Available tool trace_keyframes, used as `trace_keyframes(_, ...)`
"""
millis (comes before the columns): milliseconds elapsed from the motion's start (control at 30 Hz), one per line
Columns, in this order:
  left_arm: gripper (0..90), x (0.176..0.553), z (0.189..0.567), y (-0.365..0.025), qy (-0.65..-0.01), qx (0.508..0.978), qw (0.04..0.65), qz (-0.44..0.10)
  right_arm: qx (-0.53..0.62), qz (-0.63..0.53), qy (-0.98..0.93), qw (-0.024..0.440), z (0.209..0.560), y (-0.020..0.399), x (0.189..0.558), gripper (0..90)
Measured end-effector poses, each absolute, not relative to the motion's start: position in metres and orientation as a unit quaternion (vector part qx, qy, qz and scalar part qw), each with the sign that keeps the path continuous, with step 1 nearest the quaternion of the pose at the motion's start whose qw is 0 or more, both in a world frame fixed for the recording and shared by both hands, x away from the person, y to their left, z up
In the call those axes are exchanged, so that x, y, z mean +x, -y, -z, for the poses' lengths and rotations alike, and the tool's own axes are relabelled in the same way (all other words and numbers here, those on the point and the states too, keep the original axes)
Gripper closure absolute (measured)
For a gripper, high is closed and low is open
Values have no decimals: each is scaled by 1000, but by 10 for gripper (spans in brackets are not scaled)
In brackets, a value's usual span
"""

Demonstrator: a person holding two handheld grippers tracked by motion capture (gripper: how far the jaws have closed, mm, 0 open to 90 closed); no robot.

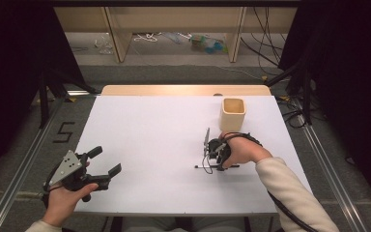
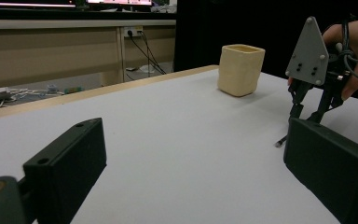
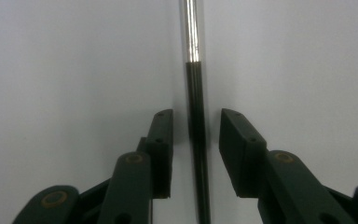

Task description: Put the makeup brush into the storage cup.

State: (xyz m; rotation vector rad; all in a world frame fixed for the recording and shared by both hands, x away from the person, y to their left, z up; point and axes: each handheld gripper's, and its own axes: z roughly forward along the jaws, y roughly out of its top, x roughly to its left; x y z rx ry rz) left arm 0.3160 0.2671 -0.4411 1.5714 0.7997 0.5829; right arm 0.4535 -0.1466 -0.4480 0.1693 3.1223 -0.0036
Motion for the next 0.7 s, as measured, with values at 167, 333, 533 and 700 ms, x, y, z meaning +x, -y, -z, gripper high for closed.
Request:
trace_keyframes(167,54,316,441,-267,-345,678,599,-251,50,3,-999,10,449,145,453,709)
trace_keyframes(333,54,316,441,-267,-345,678,599,-251,48,9,-999,10,450,144,452,728)
trace_keyframes(533,55,316,441,-267,-345,678,599,-252,43,16,-999,9,451,141,452,756)
trace_keyframes(700,55,316,441,-267,-345,677,599,-252,46,19,-999,5,451,139,452,804)
